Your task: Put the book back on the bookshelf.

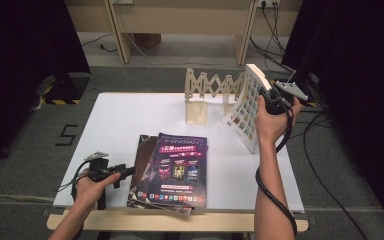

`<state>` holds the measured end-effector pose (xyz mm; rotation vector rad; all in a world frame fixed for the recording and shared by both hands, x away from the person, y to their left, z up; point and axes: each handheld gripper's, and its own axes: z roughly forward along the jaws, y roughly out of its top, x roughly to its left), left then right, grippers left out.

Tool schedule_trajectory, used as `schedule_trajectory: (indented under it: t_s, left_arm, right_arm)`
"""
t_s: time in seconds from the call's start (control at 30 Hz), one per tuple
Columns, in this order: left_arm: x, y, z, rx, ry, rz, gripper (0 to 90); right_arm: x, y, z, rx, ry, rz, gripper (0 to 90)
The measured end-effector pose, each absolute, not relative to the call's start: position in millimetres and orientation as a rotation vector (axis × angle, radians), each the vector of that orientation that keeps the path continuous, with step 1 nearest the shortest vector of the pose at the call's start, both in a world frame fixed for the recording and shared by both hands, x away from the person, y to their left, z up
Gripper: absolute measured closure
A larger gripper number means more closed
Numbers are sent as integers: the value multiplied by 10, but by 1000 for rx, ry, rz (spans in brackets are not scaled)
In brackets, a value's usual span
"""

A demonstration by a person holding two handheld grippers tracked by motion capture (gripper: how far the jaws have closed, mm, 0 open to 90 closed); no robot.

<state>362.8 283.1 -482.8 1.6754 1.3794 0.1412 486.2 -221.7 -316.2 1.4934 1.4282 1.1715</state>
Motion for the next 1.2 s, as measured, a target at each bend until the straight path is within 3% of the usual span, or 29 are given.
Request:
schedule_trajectory:
  t_s: [0.17, 0.83, 1.2]
  left_arm:
    - [3635, 2829, -4840, 1679, 1381, 141, 417]
    - [3649, 2804, -4855, 1687, 1378, 130, 417]
    - [3657, 2793, -4870, 1691, 1378, 126, 417]
  right_arm:
    - [4962, -2272, -3083, 1495, 1506, 1138, 632]
    - [5287, -2263, -3134, 1486, 1547, 1071, 606]
    - [5365, -2304, -3087, 1512, 1625, 1064, 683]
